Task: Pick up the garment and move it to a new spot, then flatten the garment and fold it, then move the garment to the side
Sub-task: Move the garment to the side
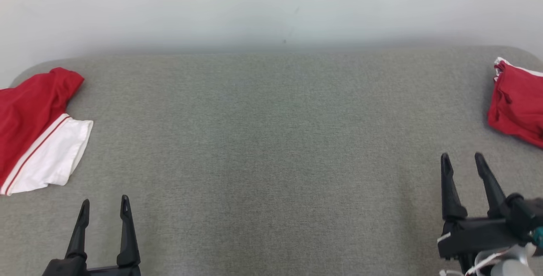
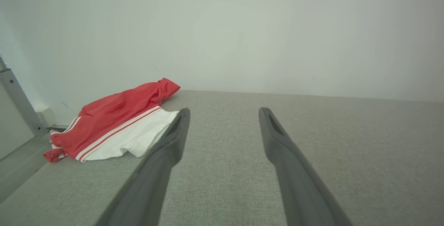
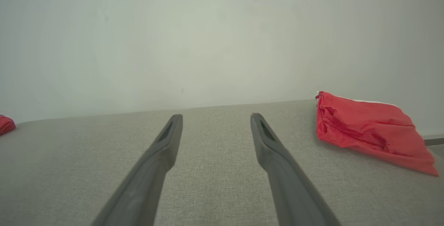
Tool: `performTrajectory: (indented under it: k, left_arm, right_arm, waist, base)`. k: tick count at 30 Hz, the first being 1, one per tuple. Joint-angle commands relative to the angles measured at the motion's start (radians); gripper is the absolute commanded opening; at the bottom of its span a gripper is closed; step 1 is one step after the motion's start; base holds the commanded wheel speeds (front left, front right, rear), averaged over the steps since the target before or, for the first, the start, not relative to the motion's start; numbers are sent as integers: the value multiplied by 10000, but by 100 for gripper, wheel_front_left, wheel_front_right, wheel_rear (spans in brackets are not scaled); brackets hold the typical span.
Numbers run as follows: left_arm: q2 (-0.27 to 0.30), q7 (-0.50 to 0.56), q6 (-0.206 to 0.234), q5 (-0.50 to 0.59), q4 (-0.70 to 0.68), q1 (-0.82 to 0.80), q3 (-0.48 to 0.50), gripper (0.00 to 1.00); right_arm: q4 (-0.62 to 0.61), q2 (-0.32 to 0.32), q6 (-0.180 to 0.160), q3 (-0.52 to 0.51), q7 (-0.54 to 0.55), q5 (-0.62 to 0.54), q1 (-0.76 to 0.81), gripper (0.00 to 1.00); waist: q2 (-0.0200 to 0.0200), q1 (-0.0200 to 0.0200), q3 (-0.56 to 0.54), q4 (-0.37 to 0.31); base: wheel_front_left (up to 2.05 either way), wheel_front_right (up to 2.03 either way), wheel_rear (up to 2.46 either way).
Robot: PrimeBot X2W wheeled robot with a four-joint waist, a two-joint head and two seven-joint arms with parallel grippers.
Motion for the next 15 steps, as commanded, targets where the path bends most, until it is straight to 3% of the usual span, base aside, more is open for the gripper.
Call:
performTrajectory:
  k: [1, 15]
  left_arm:
    - [-25, -29, -61, -22, 63, 54, 48, 100]
    - [-77, -29, -205, 182, 493, 90, 101, 100]
  right_arm:
    - [-203, 150, -23, -73, -13, -92, 322, 100]
    - [-731, 910, -23, -170, -16, -302, 1613, 100]
  waist:
    - [1, 1, -150, 195]
    - [1, 1, -385, 451]
  base:
    - [0, 0, 0]
    - [0, 0, 0]
